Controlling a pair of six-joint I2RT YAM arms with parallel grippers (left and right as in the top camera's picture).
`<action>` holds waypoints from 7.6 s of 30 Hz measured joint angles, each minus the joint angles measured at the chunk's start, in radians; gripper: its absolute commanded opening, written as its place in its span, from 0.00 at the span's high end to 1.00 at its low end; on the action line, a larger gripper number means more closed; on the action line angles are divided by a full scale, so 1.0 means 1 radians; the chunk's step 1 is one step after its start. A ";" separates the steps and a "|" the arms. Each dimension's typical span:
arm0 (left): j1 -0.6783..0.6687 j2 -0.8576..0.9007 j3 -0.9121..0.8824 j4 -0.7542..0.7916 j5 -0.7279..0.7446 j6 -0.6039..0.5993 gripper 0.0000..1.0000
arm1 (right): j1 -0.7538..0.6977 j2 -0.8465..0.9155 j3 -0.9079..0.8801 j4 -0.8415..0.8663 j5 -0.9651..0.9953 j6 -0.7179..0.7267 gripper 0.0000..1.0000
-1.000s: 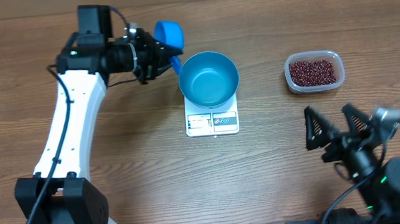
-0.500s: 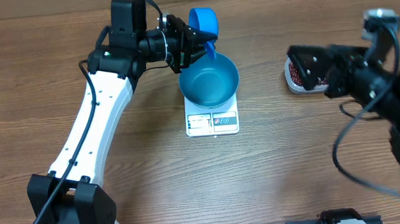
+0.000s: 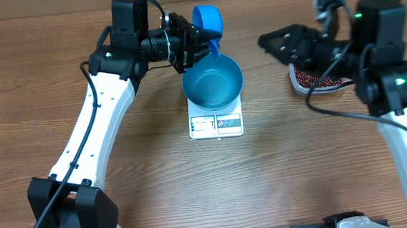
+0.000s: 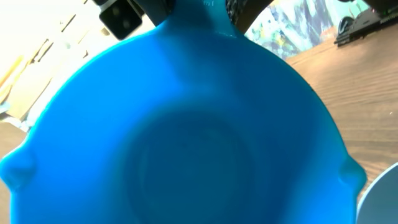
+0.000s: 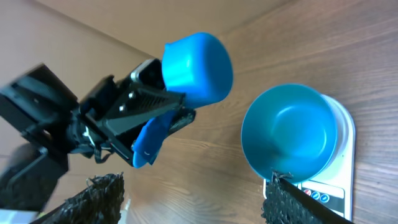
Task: Scoop item into bowl and weigh 150g on scale
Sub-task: 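Move the right gripper toward the scoop handle held by the left, then close the right gripper on the scoop handle and open the left gripper, then carry the scoop with the right gripper over the bean tub and lower it, then push the scoop down into the red beans with the right gripper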
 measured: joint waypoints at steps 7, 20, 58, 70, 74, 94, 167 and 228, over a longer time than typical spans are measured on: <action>-0.006 0.000 0.000 -0.097 0.000 -0.031 0.96 | 0.201 0.000 0.000 -0.048 0.220 0.026 0.30; -0.087 0.000 0.000 -0.104 -0.048 -0.074 0.96 | 0.329 0.000 0.000 -0.027 0.487 0.050 0.37; -0.111 0.000 0.000 -0.103 -0.201 0.014 0.00 | 0.383 0.088 0.014 -0.016 0.656 -0.009 0.96; -0.087 0.000 0.000 -0.051 -0.308 0.451 0.00 | 0.151 0.124 0.474 -0.497 0.664 -0.142 0.96; -0.075 0.000 0.001 -0.055 -0.314 0.538 0.00 | 0.008 0.197 0.647 -0.703 0.664 -0.203 0.96; -0.074 0.000 0.001 -0.179 -0.336 0.845 0.00 | -0.197 0.634 0.671 -0.832 0.785 -0.428 0.96; -0.074 0.000 0.001 -0.287 -0.575 0.874 0.00 | -0.197 0.492 0.212 -0.402 0.739 -0.376 0.42; -0.074 0.000 0.001 -0.287 -0.579 0.874 0.00 | -0.197 0.493 0.142 -0.289 0.738 -0.445 0.78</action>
